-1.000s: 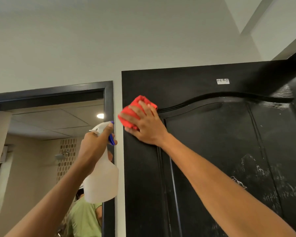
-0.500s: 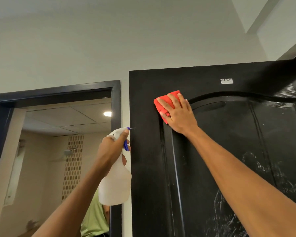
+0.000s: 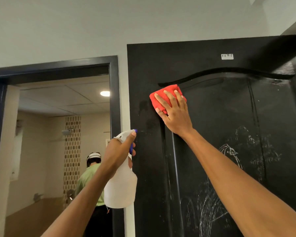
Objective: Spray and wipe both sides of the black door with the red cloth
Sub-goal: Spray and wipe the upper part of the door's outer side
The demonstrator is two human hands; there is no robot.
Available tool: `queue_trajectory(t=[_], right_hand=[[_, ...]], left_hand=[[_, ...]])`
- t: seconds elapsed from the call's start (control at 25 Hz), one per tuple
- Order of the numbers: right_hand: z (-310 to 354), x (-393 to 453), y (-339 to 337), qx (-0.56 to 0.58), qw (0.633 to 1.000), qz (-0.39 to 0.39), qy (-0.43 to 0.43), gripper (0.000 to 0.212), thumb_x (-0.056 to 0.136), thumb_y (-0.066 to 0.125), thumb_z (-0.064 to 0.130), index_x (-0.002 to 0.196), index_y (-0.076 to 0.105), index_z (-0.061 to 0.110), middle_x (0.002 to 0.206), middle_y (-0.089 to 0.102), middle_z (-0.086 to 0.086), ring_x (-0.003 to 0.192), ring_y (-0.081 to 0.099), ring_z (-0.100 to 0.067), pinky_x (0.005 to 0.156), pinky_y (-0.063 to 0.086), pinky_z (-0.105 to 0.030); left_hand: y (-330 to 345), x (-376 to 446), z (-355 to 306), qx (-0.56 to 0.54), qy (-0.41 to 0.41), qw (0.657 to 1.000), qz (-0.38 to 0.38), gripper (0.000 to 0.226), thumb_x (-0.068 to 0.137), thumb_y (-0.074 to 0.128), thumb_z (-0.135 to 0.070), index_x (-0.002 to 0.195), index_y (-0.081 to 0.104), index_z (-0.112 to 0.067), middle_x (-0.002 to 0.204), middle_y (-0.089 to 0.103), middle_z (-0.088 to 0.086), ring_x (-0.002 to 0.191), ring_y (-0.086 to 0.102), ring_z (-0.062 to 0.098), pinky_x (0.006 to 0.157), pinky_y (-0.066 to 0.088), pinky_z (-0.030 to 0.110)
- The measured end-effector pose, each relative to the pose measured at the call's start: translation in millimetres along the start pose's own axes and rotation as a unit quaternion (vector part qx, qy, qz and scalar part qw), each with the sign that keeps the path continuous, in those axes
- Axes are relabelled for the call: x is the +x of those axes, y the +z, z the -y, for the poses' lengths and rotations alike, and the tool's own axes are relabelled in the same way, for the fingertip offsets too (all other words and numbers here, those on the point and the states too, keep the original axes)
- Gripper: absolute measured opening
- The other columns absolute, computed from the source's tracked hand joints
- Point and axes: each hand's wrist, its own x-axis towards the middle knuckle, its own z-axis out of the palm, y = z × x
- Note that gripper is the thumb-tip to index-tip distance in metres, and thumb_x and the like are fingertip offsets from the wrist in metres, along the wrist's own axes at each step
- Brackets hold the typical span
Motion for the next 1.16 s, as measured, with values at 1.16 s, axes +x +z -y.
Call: queue_trajectory(t=[1.16], right_hand=[[29, -30, -14, -0.028, 0.982, 0.164, -0.092, 0.063, 0.101, 0.031, 0.064, 0.160, 0.024, 0.042, 0.167, 0.026, -0.009, 0.153, 0.018, -0.045, 0.121, 0.018, -0.064]], left_hand=[[12, -125, 45, -0.011, -0.075, 0.990, -0.119, 0.017, 0.098, 0.053, -0.049, 0.088, 0.053, -0.035, 0.083, 0.066, 0.008, 0.064, 0.065, 0.023, 0.056, 0.054, 0.030]])
